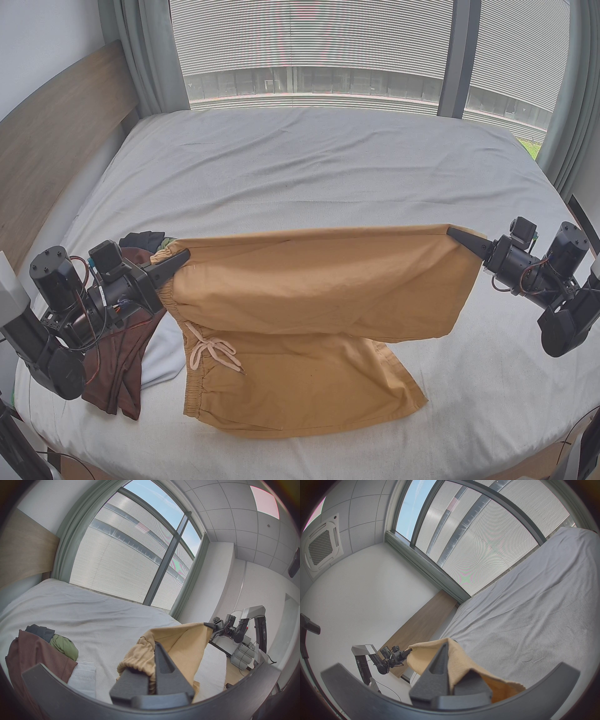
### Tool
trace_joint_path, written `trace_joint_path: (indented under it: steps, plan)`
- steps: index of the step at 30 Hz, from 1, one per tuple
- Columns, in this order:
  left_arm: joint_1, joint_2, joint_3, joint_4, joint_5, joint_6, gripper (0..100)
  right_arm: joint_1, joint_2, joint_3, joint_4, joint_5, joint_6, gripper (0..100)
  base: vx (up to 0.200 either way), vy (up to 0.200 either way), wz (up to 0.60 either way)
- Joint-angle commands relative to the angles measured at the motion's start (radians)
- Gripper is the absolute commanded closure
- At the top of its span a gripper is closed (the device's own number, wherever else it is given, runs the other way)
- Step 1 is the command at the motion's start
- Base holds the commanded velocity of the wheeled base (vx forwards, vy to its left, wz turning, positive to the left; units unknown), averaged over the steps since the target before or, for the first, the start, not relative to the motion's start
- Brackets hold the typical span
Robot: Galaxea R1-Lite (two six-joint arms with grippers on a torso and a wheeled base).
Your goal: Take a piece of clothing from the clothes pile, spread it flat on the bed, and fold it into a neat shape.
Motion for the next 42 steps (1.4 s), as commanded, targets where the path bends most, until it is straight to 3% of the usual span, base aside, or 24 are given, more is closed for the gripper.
trace_joint_path:
  steps: [1, 13, 26, 42]
  plan:
    - [0.007, 0.007, -0.012, 0.000, 0.005, 0.001, 100, 0.001, 0.004, 0.003, 0.000, 0.000, -0.002, 100, 0.000, 0.000, 0.00]
    - [0.018, 0.020, -0.041, 0.000, 0.041, -0.006, 100, 0.009, 0.008, -0.010, 0.001, -0.003, -0.015, 100, 0.000, 0.000, 0.00]
    - [0.017, 0.165, -0.184, 0.000, 0.145, -0.085, 100, 0.009, 0.182, -0.200, 0.032, 0.000, -0.012, 100, 0.000, 0.000, 0.00]
    - [0.011, 0.294, -0.301, 0.000, 0.174, -0.111, 100, 0.000, 0.345, -0.373, 0.054, 0.000, -0.012, 100, 0.000, 0.000, 0.00]
